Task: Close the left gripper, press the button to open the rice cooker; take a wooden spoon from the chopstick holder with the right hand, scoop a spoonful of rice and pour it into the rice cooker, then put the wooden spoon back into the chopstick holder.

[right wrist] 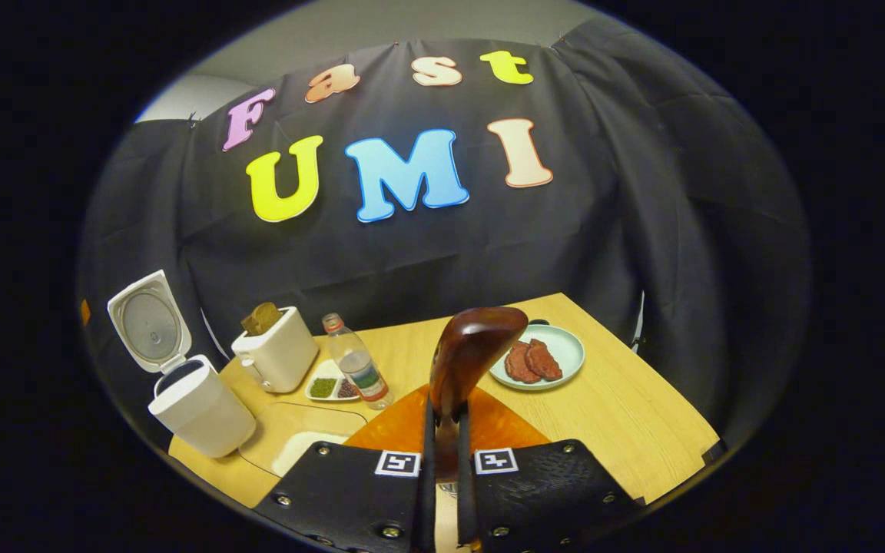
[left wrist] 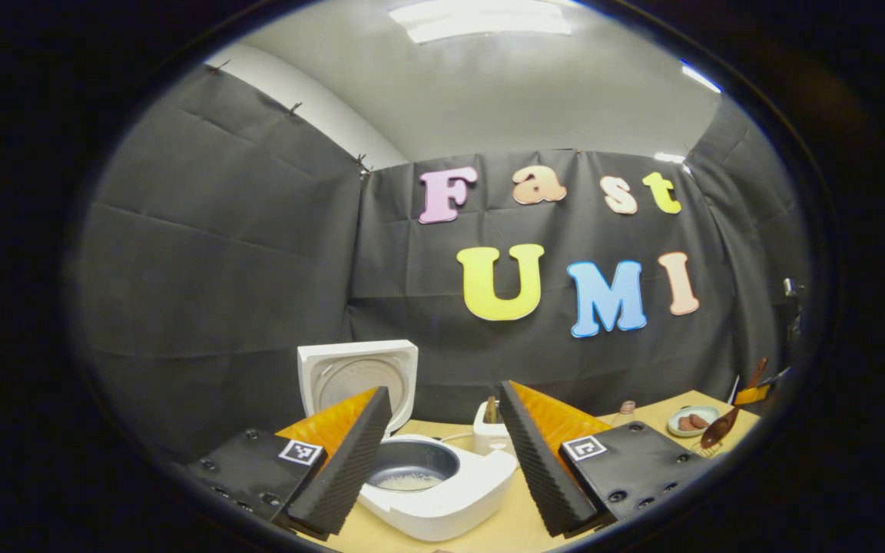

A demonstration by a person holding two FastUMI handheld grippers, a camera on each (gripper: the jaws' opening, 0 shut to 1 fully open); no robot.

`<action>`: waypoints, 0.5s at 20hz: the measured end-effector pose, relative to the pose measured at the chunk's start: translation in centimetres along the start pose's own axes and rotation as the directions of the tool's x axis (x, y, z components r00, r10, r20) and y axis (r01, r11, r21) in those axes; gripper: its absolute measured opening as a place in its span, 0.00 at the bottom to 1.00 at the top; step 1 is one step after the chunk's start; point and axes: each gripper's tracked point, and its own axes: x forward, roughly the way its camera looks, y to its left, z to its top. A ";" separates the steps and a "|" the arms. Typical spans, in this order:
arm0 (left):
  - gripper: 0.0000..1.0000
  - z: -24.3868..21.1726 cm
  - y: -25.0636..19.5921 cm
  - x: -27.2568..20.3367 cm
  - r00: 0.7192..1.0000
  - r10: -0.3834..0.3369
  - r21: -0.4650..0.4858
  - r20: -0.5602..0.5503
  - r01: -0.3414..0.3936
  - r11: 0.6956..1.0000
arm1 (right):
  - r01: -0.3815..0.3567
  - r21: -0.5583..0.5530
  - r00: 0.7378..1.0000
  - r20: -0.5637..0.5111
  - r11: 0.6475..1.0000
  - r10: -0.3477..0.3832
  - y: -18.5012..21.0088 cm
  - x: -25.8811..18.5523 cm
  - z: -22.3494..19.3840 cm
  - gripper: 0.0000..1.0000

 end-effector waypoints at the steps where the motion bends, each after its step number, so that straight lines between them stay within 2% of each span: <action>1: 0.97 -0.1 0.6 0.1 1.000 -0.003 0.000 -0.003 0.003 1.000 | -0.016 0.003 1.000 0.007 1.000 0.016 1.2 -0.1 0.2 0.12; 5: 0.98 -0.5 3.6 0.2 1.000 -0.002 -0.001 -0.005 0.002 1.000 | -0.068 0.002 0.998 0.019 0.998 0.068 6.1 0.5 -0.1 0.12; 10: 0.98 -1.5 7.7 0.2 1.000 0.020 -0.002 -0.020 -0.020 1.000 | -0.096 -0.016 0.995 -0.018 0.995 0.095 10.2 2.0 -2.9 0.11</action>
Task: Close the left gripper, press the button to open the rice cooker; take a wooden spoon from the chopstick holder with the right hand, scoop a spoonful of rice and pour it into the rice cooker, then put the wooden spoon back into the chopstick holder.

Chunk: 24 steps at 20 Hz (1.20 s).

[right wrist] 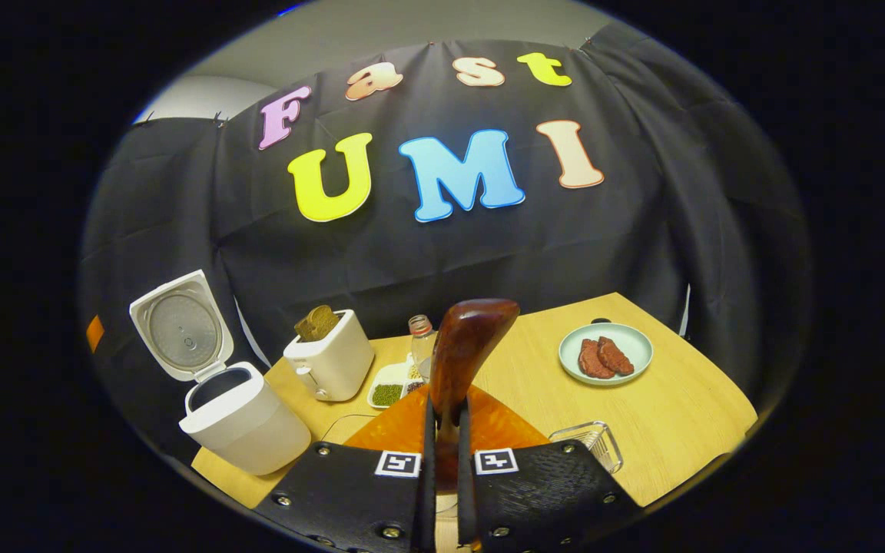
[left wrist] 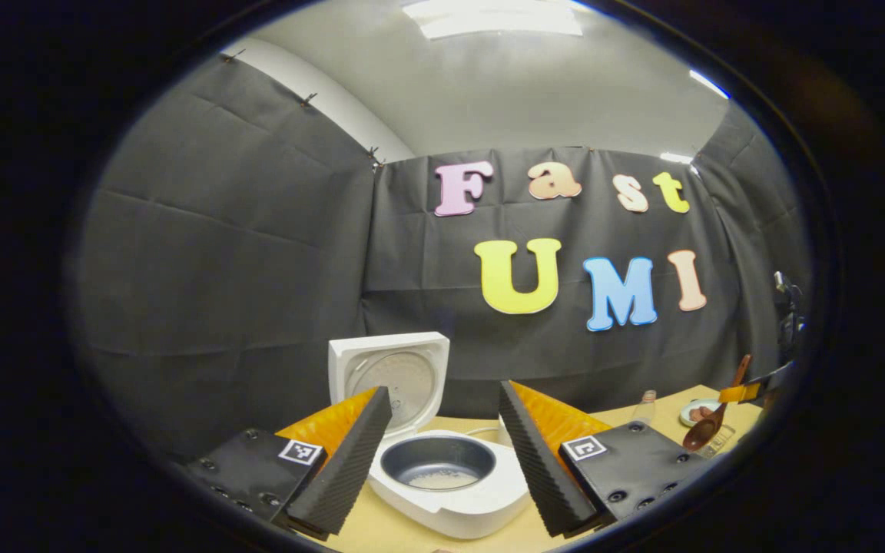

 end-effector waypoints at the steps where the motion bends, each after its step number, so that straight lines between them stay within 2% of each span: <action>1: 0.98 -0.2 0.8 -0.1 1.000 0.006 0.001 -0.005 -0.006 1.000 | 0.001 -0.009 1.000 -0.010 1.000 -0.001 0.4 0.4 -0.7 0.12; 6: 0.97 -1.4 3.8 -0.4 0.999 0.031 0.010 -0.028 -0.030 0.999 | 0.037 -0.072 0.997 -0.059 0.997 -0.041 1.1 2.6 -4.0 0.11; 14: 0.98 -2.1 5.9 -0.1 0.998 0.044 0.031 -0.044 -0.042 0.999 | 0.087 -0.207 0.989 -0.102 0.974 -0.110 1.7 5.4 -8.4 0.12; 16: 0.98 -2.1 6.0 -0.4 0.998 0.045 0.039 -0.038 -0.043 0.998 | 0.074 -0.213 0.990 -0.100 0.974 -0.097 2.6 5.5 -8.8 0.12; 21: 0.98 -2.9 5.1 -0.2 0.998 0.035 0.011 -0.050 -0.035 0.999 | -0.005 -0.144 0.987 -0.162 0.990 -0.019 6.2 5.5 -11.1 0.12; 24: 0.98 -3.1 4.9 -0.4 0.998 0.034 0.015 -0.051 -0.033 0.999 | -0.058 -0.045 0.979 -0.198 0.997 0.048 7.7 5.3 -11.7 0.12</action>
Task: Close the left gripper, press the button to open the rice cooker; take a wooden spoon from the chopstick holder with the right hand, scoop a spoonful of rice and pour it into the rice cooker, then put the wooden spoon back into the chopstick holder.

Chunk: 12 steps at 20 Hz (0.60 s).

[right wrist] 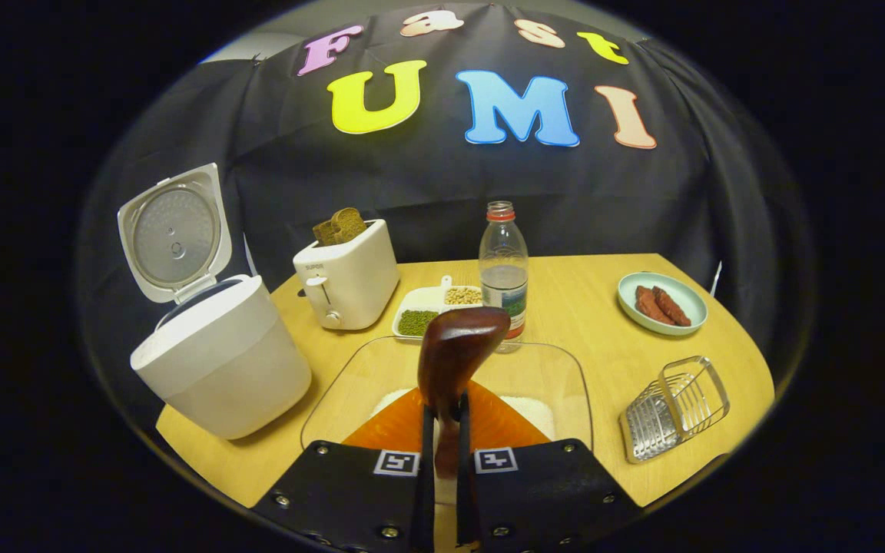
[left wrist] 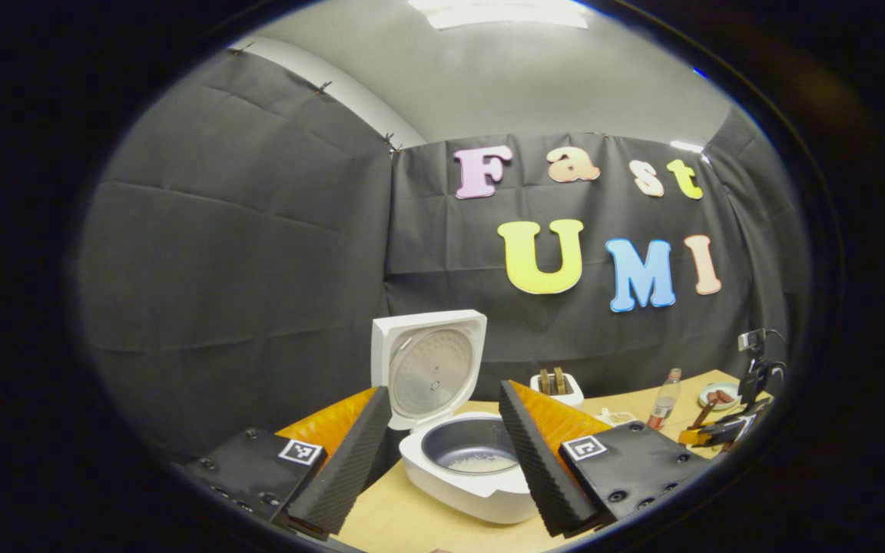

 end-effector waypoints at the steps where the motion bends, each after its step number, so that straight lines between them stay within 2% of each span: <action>1: 0.98 0.0 0.1 -0.2 1.000 0.001 0.002 0.001 -0.001 1.000 | -0.017 0.052 1.000 -0.009 0.999 0.018 0.2 0.0 -0.1 0.12; 4: 0.98 0.2 0.0 -0.5 1.000 0.004 -0.001 0.003 -0.004 1.000 | -0.045 0.238 0.998 -0.032 0.970 0.054 -0.6 0.2 -0.1 0.12; 6: 0.98 0.2 0.0 -0.7 1.000 0.009 0.006 0.003 -0.009 1.000 | -0.062 0.388 0.995 -0.045 0.920 0.086 -1.5 0.4 -0.2 0.12; 9: 0.98 0.4 0.0 -1.0 1.000 0.014 0.013 0.004 -0.014 1.000 | -0.079 0.571 0.991 -0.044 0.817 0.126 -2.5 0.6 -0.5 0.12; 10: 0.98 0.4 -0.1 -1.1 1.000 0.015 0.017 0.004 -0.015 1.000 | -0.083 0.604 0.991 -0.034 0.792 0.130 -2.8 0.5 -0.3 0.12; 12: 0.98 0.6 -0.3 -1.3 1.000 0.013 0.027 0.004 -0.013 1.000 | -0.088 0.632 0.991 -0.020 0.770 0.129 -3.3 0.3 0.2 0.12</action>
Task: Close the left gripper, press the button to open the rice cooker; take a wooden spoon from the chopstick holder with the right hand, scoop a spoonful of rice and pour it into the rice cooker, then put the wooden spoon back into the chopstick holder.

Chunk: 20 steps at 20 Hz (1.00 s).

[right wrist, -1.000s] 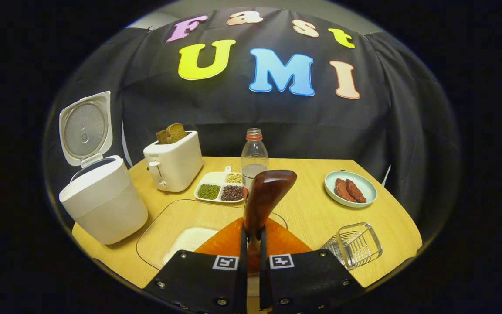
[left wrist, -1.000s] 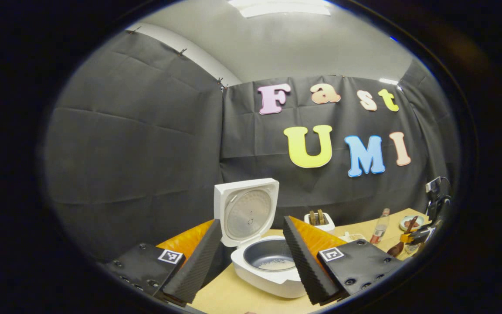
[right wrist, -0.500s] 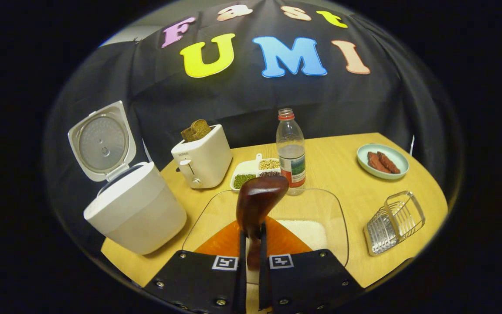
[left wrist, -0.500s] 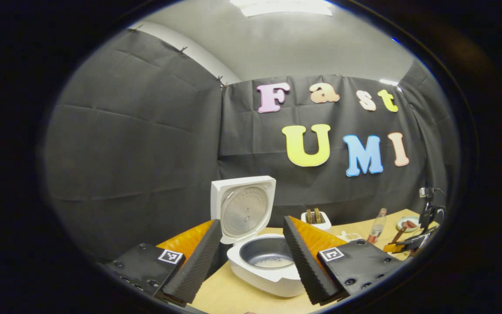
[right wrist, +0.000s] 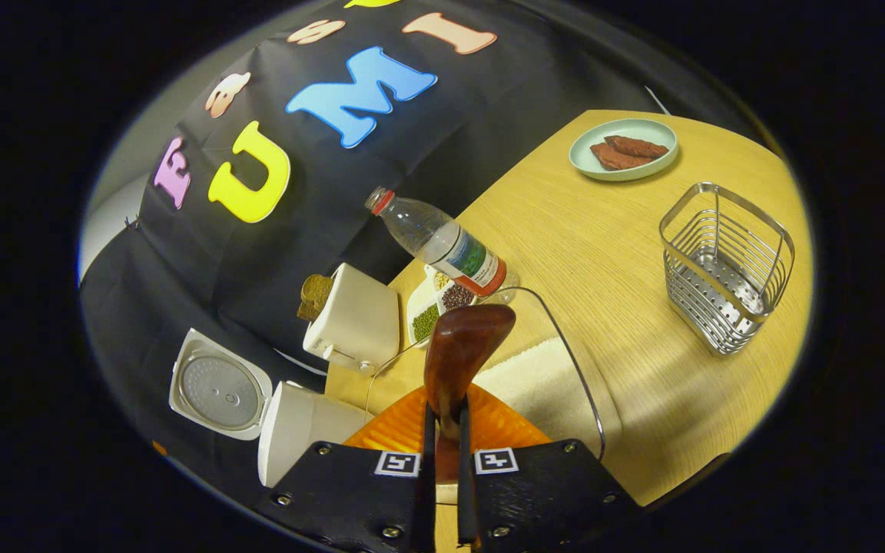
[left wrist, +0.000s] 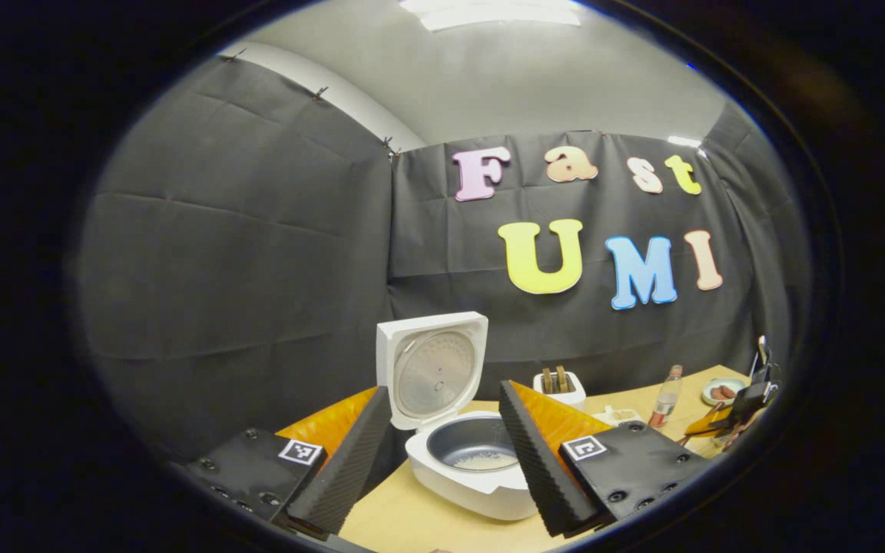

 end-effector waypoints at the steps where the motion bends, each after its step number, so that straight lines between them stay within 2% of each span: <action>1: 0.98 0.2 -0.3 -0.1 1.000 -0.004 0.003 0.002 0.004 1.000 | -0.007 0.009 1.000 0.006 1.000 0.007 0.2 -0.3 0.4 0.12; 8: 0.98 0.0 -1.1 -0.8 1.000 -0.020 0.003 0.014 0.020 1.000 | -0.105 0.124 0.994 0.036 0.987 0.101 4.0 -2.0 3.6 0.12; 14: 0.98 -1.2 0.1 -1.1 1.000 -0.005 -0.053 -0.002 0.005 0.999 | -0.200 0.156 0.980 0.029 0.967 0.198 9.0 -2.9 4.9 0.12; 20: 0.97 -2.1 1.9 -0.8 1.000 0.029 -0.079 -0.009 -0.030 0.996 | -0.275 0.150 0.960 -0.009 0.950 0.279 14.7 -2.4 4.4 0.11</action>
